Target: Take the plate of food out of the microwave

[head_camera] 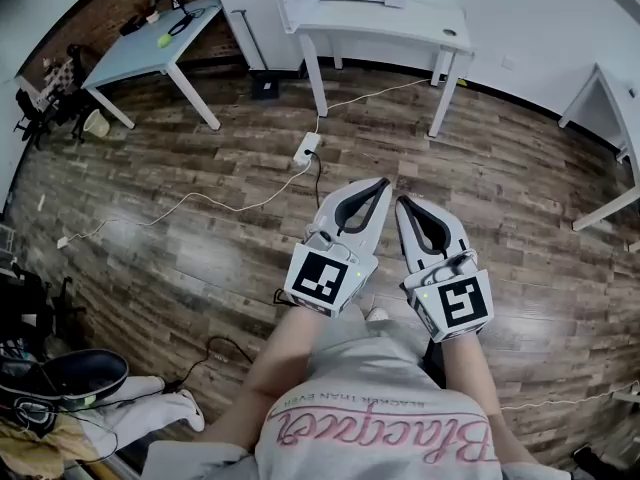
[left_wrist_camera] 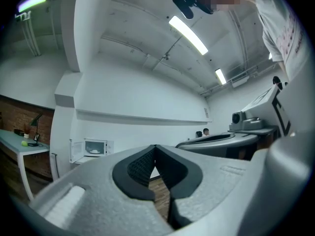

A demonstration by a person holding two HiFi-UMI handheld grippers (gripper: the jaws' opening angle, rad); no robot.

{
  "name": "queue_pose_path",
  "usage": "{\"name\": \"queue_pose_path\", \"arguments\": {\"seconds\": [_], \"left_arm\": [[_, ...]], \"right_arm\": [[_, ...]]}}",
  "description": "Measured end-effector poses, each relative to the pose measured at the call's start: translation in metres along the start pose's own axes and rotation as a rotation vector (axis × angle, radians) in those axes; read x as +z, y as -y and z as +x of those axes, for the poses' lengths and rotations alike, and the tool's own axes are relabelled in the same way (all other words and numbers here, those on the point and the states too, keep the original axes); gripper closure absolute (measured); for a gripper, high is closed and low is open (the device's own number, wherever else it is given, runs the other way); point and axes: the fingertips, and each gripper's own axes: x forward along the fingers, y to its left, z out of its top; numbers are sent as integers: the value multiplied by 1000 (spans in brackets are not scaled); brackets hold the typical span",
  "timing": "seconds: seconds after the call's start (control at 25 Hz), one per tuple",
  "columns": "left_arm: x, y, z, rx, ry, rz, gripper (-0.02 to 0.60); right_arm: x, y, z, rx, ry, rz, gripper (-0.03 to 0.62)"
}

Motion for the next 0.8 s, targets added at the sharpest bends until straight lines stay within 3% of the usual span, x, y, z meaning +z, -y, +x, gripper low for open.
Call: {"name": "queue_pose_path", "arguments": {"seconds": [0.28, 0.8], "left_arm": [[-2, 14, 17, 13, -21, 12, 577], [-16, 7, 34, -3, -55, 10, 577]], "right_arm": [[-5, 20, -5, 20, -5, 21, 582], [-19, 38, -6, -24, -23, 52, 582]]}}
